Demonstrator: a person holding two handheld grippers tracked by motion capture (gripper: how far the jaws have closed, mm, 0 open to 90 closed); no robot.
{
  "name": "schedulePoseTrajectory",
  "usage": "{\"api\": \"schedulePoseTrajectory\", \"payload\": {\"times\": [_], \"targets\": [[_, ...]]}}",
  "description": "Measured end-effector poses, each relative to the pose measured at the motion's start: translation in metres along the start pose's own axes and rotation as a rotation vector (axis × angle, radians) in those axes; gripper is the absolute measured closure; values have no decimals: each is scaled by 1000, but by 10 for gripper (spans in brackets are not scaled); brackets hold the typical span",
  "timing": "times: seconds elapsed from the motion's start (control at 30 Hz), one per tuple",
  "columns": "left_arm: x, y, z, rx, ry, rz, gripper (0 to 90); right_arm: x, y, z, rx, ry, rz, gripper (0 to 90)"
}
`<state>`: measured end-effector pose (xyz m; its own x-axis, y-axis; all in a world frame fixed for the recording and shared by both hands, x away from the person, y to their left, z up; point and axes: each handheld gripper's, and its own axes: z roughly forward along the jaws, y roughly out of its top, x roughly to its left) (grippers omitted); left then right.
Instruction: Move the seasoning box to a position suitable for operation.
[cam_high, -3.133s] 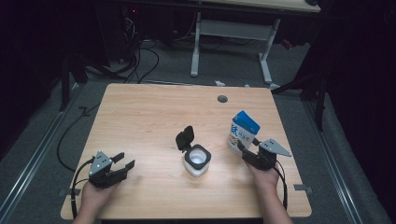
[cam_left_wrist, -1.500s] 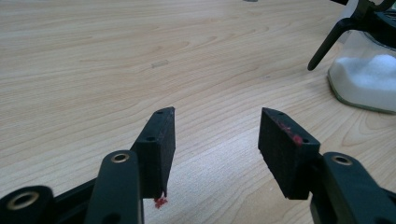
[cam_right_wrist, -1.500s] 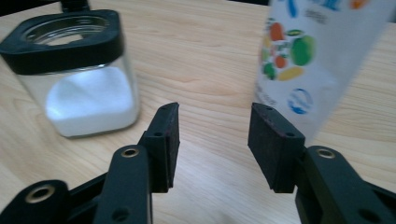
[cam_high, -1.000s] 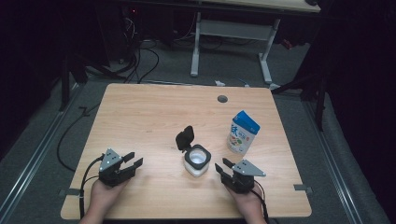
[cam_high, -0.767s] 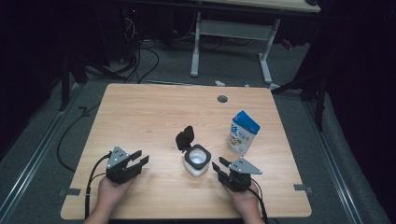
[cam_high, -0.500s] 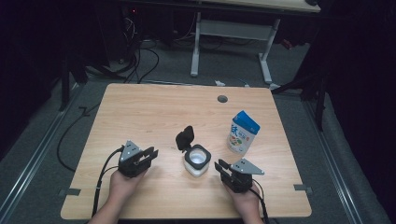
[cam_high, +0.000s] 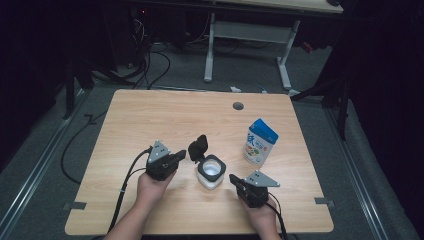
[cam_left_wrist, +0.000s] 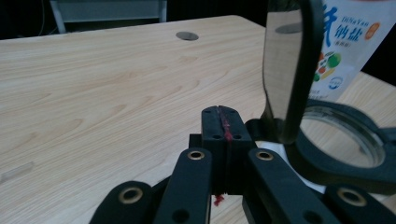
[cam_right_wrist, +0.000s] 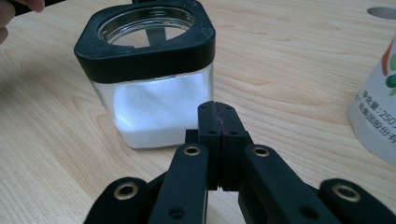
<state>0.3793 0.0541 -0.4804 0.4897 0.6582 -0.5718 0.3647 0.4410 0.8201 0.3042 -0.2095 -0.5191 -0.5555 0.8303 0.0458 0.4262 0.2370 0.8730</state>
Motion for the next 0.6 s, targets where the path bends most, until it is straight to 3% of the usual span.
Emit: {"api": "schedulePoseTrajectory", "payload": {"times": [0.23, 0.6], "targets": [[-9, 0, 2, 2, -31, -8, 899, 4, 0, 4, 9, 18, -8, 900], [-12, -1, 0, 4, -44, -11, 899, 11, 4, 10, 10, 40, -16, 900]]}}
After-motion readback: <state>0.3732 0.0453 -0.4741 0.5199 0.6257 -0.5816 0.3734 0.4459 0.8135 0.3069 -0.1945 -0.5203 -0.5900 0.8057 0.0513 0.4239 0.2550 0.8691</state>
